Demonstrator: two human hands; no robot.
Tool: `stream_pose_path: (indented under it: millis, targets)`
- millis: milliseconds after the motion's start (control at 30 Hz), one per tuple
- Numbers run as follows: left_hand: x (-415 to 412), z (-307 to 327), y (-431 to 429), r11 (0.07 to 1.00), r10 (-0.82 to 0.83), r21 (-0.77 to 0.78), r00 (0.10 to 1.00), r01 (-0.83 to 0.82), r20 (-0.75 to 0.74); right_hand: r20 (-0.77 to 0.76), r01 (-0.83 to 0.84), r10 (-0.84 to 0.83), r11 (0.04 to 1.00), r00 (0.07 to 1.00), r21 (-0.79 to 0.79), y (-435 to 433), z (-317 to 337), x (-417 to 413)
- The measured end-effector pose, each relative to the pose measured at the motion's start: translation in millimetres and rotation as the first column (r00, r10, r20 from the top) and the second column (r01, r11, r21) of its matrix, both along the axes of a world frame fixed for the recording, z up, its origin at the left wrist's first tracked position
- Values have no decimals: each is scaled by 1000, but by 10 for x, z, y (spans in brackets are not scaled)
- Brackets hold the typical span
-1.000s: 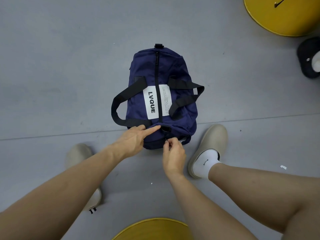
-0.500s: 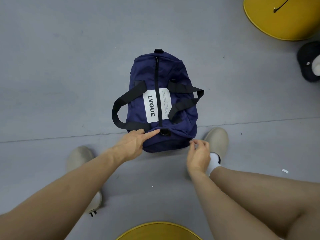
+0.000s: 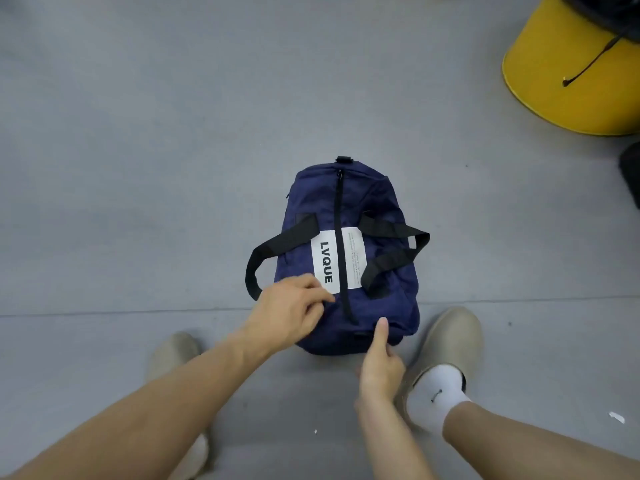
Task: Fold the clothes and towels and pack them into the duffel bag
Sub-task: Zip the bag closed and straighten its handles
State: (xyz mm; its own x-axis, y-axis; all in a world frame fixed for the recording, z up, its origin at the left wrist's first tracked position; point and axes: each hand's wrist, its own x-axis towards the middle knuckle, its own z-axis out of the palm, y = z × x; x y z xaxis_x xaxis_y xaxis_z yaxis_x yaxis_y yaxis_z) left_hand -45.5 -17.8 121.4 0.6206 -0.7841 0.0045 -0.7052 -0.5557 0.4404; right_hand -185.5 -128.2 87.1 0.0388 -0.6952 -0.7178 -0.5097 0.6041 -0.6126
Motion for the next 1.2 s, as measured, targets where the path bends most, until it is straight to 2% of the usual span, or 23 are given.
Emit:
stream_pose_path:
  millis: [100, 167, 233, 333, 433, 533, 633, 767, 867, 967, 1100, 1200]
  targets:
    - [598, 175, -411, 990, 112, -102, 979, -96, 169, 40, 35, -42, 988, 998, 153, 93, 73, 202]
    - [1002, 275, -734, 988, 147, -84, 959, -130, 243, 52, 53, -66, 973, 996, 225, 66, 54, 300]
    - [1338, 385, -1035, 989, 145, -31, 959, -142, 244, 46, 23, -35, 970, 998, 241, 15, 6, 341]
    - [1766, 486, -1394, 984, 145, 80, 976, -159, 159, -13, -64, 67, 982, 998, 179, -75, -31, 228]
    - [2054, 422, -1527, 977, 145, 158, 989, -140, -19, -33, -154, 159, 981, 987, 117, -143, -12, 78]
    - [2140, 296, -1464, 979, 145, 145, 989, -145, 14, -28, -207, 209, 976, 977, 67, -269, 64, 76]
    - [2207, 384, -1158, 969, 214, 126, 977, -212, 2, -29, -204, 204, 979, 979, -12, -432, 192, 85]
    - [2201, 601, -328, 906, 371, 240, 927, -349, -51, -43, -137, 133, 983, 990, -122, -913, 471, 177]
    - [2034, 680, 233, 889, 411, 276, 902, -364, -134, -35, -150, 146, 963, 989, -224, -1336, 721, 528]
    - [1913, 657, 724, 883, 467, 226, 825, -413, -318, 4, -212, 223, 934, 975, -289, -1523, 872, 1063]
    - [1740, 574, 1130, 814, 544, 160, 639, -558, -544, -68, -360, 358, 876, 931, -321, -1457, 804, 1528]
    - [1566, 562, 1165, 781, 508, 73, 561, -621, -654, -82, -355, 346, 893, 935, -277, -1448, 594, 1637]
